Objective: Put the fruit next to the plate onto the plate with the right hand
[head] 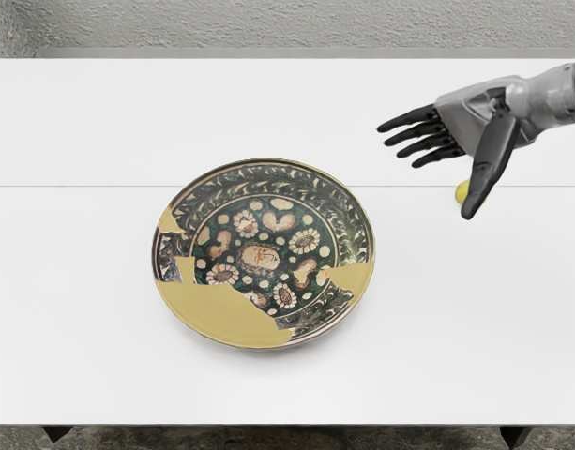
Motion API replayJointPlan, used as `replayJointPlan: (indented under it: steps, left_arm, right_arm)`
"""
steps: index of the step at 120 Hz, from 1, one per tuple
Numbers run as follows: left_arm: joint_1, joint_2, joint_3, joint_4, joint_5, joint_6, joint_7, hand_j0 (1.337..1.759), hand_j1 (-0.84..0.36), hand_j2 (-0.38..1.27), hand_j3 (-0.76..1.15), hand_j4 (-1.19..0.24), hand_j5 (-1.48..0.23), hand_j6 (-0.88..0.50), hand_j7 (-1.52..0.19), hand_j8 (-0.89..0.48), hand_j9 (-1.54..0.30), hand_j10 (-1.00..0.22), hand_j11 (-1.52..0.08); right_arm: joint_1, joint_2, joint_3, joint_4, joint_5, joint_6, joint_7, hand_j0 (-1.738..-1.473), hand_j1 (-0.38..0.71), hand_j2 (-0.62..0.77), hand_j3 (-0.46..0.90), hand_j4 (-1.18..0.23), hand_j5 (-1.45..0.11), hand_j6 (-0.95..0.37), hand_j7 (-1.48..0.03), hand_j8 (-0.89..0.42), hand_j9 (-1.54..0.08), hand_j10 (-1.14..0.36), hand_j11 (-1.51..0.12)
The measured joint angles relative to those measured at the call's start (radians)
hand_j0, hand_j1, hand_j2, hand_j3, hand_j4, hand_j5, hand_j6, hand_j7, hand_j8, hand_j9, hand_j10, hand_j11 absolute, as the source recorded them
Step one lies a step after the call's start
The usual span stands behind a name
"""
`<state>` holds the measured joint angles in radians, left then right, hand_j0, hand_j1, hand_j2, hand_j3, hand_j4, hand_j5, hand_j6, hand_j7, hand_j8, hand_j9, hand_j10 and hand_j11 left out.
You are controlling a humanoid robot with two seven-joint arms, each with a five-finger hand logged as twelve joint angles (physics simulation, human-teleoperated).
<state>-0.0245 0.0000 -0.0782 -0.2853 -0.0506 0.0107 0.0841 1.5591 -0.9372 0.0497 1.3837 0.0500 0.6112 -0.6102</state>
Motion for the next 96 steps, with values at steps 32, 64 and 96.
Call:
replayJointPlan:
  steps: [32,64,96]
  left_arm:
    - [0.000,0.000,0.000,0.000,0.000,0.000,0.000,1.658,0.34,0.00,0.00,0.00,-0.01,0.00,-0.01,0.00,-0.01,0.00,-0.01]
    - [0.000,0.000,0.000,0.000,0.000,0.000,0.000,1.658,0.34,0.00,0.00,0.00,-0.01,0.00,-0.01,0.00,-0.01,0.00,-0.01]
    - [0.000,0.000,0.000,0.000,0.000,0.000,0.000,1.658,0.34,0.00,0.00,0.00,0.00,0.00,0.00,0.00,0.00,0.00,0.00]
  right_arm:
    - [0.037,0.048,-0.054,-0.093,-0.132,-0.105,-0.001,-1.658,-0.32,-0.01,0.00,-0.02,-0.03,-0.03,-0.03,-0.02,-0.03,-0.02,-0.03]
    - [0.198,0.436,-0.563,-0.411,-0.209,-0.543,-0.001,-1.658,-0.32,-0.01,0.00,-0.03,-0.03,-0.03,-0.03,-0.03,-0.03,-0.03,-0.03]
    - [0.075,0.556,-0.643,-0.453,-0.228,-0.797,-0.001,-1.658,-0.32,0.00,0.00,-0.03,-0.04,-0.03,-0.03,-0.03,-0.04,-0.03,-0.03]
